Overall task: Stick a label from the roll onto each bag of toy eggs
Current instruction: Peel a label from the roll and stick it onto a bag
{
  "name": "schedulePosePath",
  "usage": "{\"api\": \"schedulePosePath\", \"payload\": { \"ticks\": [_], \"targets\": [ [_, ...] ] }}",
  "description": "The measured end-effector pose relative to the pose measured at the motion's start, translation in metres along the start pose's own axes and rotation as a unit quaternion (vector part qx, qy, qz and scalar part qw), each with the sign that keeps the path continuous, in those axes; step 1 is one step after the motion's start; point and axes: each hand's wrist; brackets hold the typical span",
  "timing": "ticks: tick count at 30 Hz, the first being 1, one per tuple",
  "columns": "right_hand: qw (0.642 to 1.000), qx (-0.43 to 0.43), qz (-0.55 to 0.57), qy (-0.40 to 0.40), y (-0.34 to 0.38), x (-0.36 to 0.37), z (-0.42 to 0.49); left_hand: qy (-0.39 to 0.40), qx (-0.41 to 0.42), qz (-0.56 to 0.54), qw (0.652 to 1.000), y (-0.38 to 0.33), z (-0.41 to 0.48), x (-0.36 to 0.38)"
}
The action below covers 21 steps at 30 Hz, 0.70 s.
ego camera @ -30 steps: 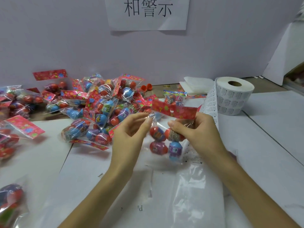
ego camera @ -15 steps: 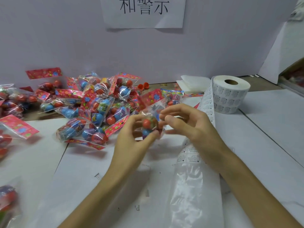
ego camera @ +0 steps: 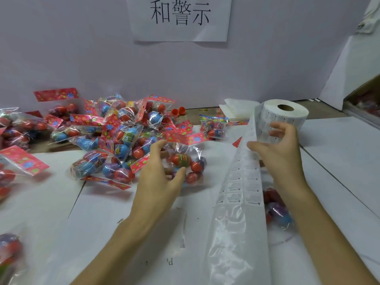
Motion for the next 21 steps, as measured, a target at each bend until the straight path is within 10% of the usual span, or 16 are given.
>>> {"api": "schedulePosePath", "payload": {
  "ticks": [7, 13, 17, 21],
  "targets": [
    [0.983, 0.08, 0.075, 0.149, -0.001, 0.018, -0.008, -0.045, 0.04, 0.103, 0.993, 0.001, 0.002, 0.001],
    [0.98, 0.025, 0.161, 0.119, 0.006, 0.016, -0.011, -0.04, 0.181, 0.081, 0.979, -0.015, -0.012, 0.009],
    [0.97, 0.008, 0.224, 0.093, 0.01, 0.011, -0.011, 0.121, 0.02, -0.084, 0.989, -0.026, -0.023, 0.016],
    [0.979, -0.015, 0.18, 0.096, 0.009, 0.013, -0.014, 0.2, -0.113, -0.311, 0.922, -0.025, -0.023, 0.024]
  ]
}}
Point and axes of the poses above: each hand's wrist, its own z-axis towards the middle knuckle, its own x-axis out of the palm, y = z × x, and after that the axes turned 10 degrees about y, right-handed
